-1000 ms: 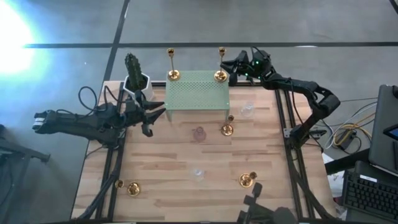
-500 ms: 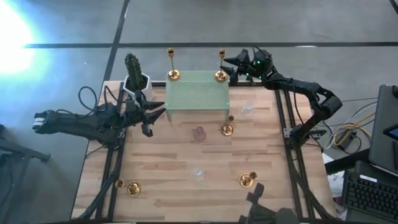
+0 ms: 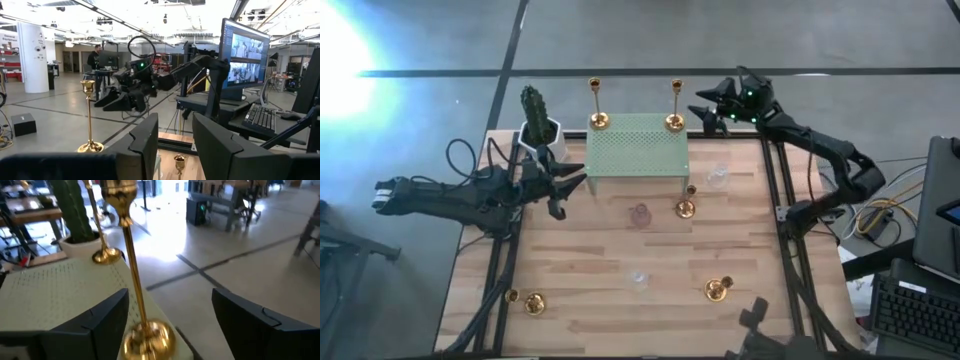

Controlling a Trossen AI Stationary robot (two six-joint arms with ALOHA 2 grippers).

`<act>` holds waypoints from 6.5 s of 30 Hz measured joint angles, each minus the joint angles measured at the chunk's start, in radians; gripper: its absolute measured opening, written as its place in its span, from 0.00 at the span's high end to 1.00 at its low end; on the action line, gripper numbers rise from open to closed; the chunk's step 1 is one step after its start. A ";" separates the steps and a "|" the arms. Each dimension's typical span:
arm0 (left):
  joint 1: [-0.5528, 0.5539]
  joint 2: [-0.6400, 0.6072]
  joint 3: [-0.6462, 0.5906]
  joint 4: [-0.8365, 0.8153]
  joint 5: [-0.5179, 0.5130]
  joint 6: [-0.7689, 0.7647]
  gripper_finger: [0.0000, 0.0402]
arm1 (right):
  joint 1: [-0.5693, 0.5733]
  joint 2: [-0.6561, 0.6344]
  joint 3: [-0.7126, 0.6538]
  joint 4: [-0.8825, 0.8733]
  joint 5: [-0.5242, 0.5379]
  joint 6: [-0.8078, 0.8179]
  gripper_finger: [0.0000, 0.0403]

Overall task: Pick & Place candle stick holders
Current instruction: Put the gold candle holder on the shelf

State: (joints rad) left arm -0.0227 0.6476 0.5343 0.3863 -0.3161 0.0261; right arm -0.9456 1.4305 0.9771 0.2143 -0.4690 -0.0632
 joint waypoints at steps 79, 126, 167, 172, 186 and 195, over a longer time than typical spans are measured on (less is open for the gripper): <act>0.000 -0.005 0.000 0.010 0.001 -0.056 0.69 | 1.461 -1.035 -0.822 -0.471 0.358 0.920 0.60; 0.000 -0.003 0.000 0.008 0.004 -0.056 0.69 | 1.661 -0.200 -0.645 0.078 0.652 0.582 0.72; 0.000 0.001 0.000 -0.032 0.004 -0.053 0.69 | 0.825 -0.245 0.012 -0.473 0.512 0.174 0.98; 0.000 0.001 0.000 -0.032 0.004 -0.053 0.69 | 0.648 -0.150 0.112 -0.473 0.368 0.104 0.98; 0.000 0.000 0.000 -0.055 0.003 -0.052 0.69 | 0.435 0.207 0.439 -0.584 0.252 -0.092 0.98; 0.000 -0.002 0.000 -0.067 0.003 -0.040 0.69 | 0.401 0.283 0.493 -0.566 0.384 0.003 0.98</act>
State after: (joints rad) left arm -0.0227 0.6460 0.5346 0.3195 -0.3130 -0.0141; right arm -0.5445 1.7134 1.4700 -0.3520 -0.0854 -0.0600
